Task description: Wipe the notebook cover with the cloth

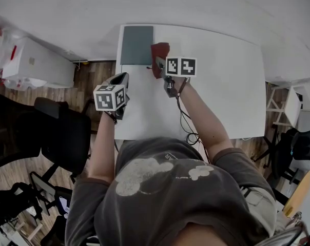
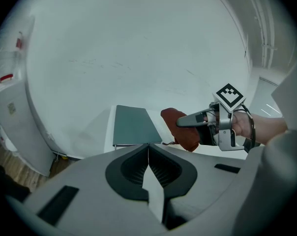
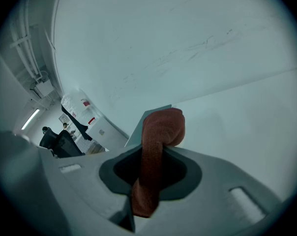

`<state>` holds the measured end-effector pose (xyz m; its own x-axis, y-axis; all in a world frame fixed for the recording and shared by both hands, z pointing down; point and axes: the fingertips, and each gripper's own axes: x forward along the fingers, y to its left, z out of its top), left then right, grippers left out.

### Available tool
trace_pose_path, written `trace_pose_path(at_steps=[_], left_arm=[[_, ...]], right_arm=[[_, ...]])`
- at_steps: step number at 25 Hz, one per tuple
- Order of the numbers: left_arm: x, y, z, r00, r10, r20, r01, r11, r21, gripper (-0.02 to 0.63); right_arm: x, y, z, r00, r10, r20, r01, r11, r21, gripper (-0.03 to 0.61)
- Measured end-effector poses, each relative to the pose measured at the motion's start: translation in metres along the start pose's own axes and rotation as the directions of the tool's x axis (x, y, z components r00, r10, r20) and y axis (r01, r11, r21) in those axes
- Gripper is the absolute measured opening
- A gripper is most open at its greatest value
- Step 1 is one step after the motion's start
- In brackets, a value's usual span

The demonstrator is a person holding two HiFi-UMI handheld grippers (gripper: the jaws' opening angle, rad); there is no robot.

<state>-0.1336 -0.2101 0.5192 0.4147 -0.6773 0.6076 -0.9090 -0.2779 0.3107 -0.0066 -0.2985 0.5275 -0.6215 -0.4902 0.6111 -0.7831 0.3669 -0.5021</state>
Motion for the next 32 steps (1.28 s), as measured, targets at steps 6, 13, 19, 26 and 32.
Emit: trace_pose_path(at_steps=[6, 13, 19, 26, 32], left_arm=[[-0.006, -0.015, 0.004, 0.997, 0.055, 0.055, -0.054, 0.998, -0.021, -0.006], [-0.007, -0.033, 0.002, 0.997, 0.053, 0.054, -0.053, 0.999, -0.003, -0.006], [-0.009, -0.048, 0.003, 0.997, 0.017, 0.07, -0.017, 1.0, 0.013, -0.006], [-0.03, -0.06, -0.013, 0.996, -0.007, 0.085, 0.006, 1.0, 0.01, -0.006], [-0.052, -0.081, -0.026, 0.995, -0.042, 0.094, 0.038, 0.999, 0.039, -0.006]], right_arm=[[-0.029, -0.015, 0.011, 0.998, 0.062, 0.015, -0.061, 0.998, -0.03, 0.081], [-0.045, -0.033, 0.014, 0.997, 0.065, 0.041, -0.064, 0.998, -0.022, 0.081], [-0.057, -0.051, -0.001, 0.998, 0.036, 0.043, -0.036, 0.999, -0.002, 0.081], [-0.087, -0.048, -0.029, 0.998, 0.005, 0.065, -0.007, 1.0, 0.028, 0.081], [-0.119, -0.034, -0.05, 0.995, -0.009, 0.099, 0.007, 1.0, 0.018, 0.081]])
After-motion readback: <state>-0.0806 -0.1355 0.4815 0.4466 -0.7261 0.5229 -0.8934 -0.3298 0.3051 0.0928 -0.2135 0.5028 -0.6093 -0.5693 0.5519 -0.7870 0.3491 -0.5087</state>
